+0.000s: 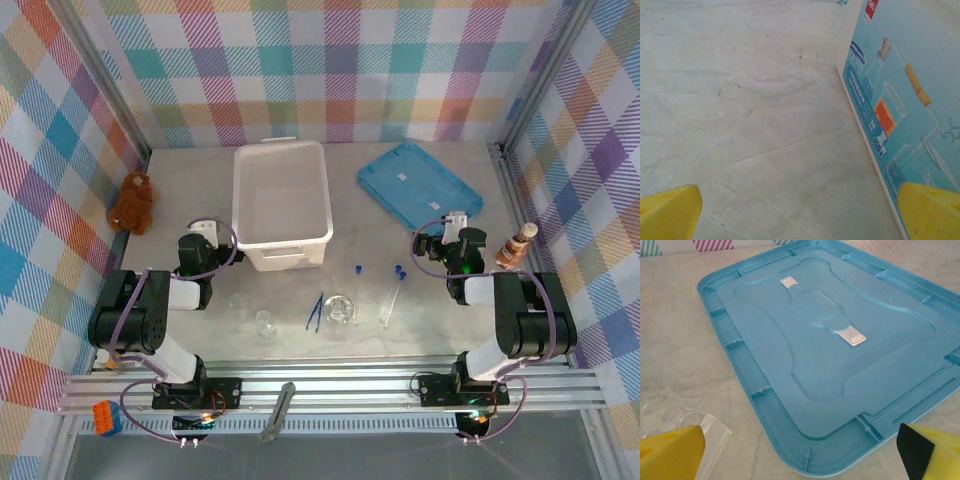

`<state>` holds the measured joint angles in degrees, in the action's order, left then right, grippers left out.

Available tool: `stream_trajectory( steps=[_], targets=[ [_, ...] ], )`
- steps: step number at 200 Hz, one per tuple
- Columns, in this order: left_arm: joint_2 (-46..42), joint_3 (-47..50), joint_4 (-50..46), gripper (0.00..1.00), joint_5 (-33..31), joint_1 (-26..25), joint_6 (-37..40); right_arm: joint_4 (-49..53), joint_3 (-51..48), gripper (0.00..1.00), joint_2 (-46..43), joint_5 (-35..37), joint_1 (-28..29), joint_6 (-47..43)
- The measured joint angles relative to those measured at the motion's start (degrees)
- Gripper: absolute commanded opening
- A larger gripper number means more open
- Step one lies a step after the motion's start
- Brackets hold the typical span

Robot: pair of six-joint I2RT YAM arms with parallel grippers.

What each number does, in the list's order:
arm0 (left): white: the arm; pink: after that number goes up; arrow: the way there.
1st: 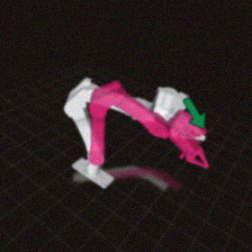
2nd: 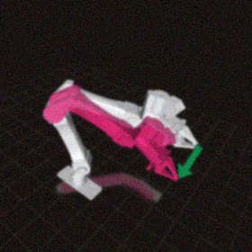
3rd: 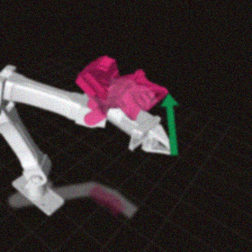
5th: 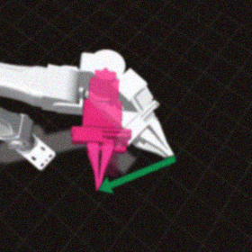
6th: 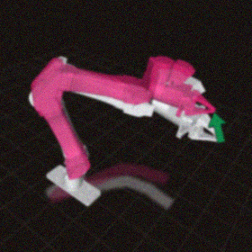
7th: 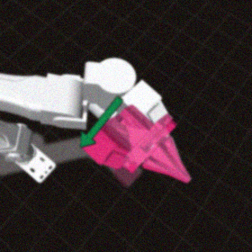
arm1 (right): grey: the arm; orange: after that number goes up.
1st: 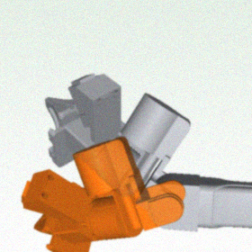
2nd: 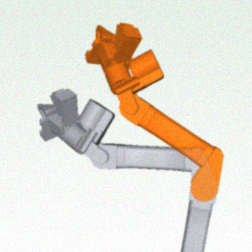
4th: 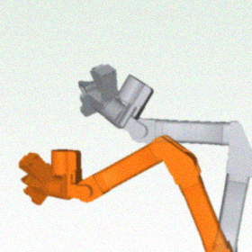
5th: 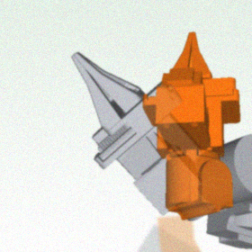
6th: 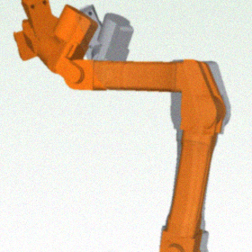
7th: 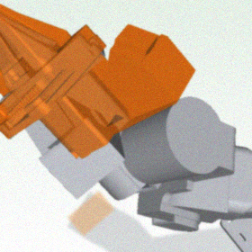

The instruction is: Organize the chemistry lab equipment

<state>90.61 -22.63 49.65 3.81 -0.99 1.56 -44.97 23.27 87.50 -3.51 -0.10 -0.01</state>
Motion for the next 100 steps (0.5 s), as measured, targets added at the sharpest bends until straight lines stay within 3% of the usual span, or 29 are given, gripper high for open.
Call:
stream_trajectory(
  steps=[100],
  targets=[
    [0.0, 0.0, 0.0, 1.0, -0.87, -0.44, 0.02, 0.02, 0.0, 0.99, 0.0, 0.0, 0.0, 0.0]
  ],
)
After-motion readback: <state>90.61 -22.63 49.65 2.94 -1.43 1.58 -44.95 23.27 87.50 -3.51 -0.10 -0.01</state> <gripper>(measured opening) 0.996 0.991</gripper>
